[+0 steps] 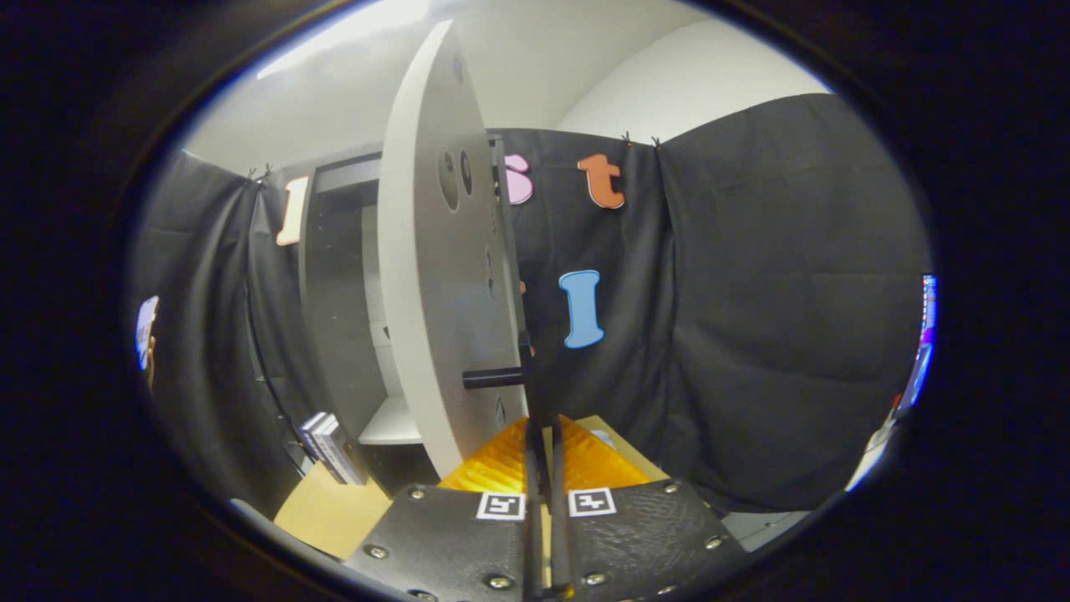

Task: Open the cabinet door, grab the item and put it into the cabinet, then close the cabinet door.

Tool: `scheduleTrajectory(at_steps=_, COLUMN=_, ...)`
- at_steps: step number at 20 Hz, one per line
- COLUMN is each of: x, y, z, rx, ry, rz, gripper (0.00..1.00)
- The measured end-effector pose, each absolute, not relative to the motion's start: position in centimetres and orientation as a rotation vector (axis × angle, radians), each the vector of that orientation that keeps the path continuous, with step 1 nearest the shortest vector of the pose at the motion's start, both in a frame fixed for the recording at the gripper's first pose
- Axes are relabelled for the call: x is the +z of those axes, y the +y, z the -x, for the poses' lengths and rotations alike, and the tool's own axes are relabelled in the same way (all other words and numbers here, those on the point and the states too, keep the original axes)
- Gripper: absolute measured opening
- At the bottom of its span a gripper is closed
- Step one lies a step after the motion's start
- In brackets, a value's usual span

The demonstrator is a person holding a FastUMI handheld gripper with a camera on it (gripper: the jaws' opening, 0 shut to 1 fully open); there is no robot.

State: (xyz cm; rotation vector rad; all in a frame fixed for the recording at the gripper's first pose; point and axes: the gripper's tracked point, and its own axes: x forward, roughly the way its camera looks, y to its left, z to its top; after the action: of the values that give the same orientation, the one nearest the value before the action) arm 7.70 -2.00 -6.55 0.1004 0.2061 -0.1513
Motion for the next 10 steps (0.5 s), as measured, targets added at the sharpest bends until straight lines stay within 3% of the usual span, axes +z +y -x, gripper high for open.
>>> scheduleTrajectory(at_steps=5, x=-7.0, y=-2.5, z=-8.4, rx=-0.090, ry=0.236, rz=-0.093, gripper=0.06)
scheduleTrajectory(at_steps=8, x=-7.8, y=-3.5, z=-7.5, rx=-0.114, ry=0.266, rz=-0.081, gripper=0.19)
scheduleTrajectory(at_steps=10, x=-7.5, y=-4.8, z=-6.2, rx=-0.164, ry=0.251, rz=-0.076, gripper=0.20)
